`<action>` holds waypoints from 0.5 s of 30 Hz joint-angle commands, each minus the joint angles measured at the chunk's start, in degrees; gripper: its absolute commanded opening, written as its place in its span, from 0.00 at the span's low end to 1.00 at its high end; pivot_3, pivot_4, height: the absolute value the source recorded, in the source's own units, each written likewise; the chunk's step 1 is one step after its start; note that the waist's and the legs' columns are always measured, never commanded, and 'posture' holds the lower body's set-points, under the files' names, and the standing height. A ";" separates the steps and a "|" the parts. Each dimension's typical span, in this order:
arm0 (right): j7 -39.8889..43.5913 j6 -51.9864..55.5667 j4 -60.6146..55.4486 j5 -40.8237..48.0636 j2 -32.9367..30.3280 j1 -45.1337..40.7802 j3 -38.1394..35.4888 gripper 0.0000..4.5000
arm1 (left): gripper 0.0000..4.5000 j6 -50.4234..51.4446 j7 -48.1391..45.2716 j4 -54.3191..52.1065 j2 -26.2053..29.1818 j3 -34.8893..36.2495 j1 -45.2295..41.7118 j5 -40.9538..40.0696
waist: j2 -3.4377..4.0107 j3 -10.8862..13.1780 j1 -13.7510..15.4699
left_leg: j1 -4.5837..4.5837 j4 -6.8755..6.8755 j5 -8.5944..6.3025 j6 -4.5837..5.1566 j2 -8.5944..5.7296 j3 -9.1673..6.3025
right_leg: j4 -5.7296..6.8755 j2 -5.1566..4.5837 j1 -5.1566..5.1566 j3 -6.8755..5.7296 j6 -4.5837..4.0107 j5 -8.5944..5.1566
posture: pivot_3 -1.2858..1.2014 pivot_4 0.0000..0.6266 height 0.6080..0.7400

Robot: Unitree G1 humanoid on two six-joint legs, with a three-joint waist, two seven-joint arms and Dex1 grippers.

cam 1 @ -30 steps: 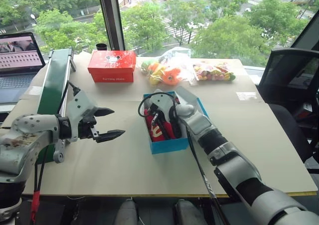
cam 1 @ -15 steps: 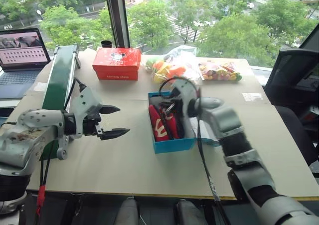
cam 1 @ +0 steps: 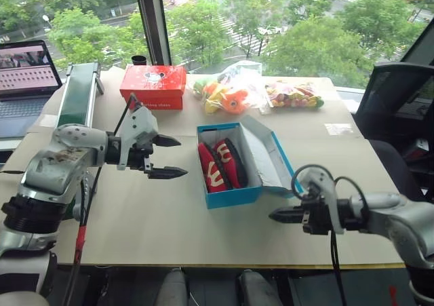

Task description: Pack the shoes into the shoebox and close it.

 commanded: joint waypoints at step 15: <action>-20.73 -25.20 39.95 -4.12 25.01 -5.77 -14.10 0.01 | 1.00 0.33 -3.69 2.73 0.62 0.05 -3.84 2.86 | 0.01 0.00 0.21 | -0.05 -0.08 0.00 0.00 0.00 0.02 | 0.00 0.03 -0.03 0.05 -0.29 0.18 | 0.52 0.24 0.99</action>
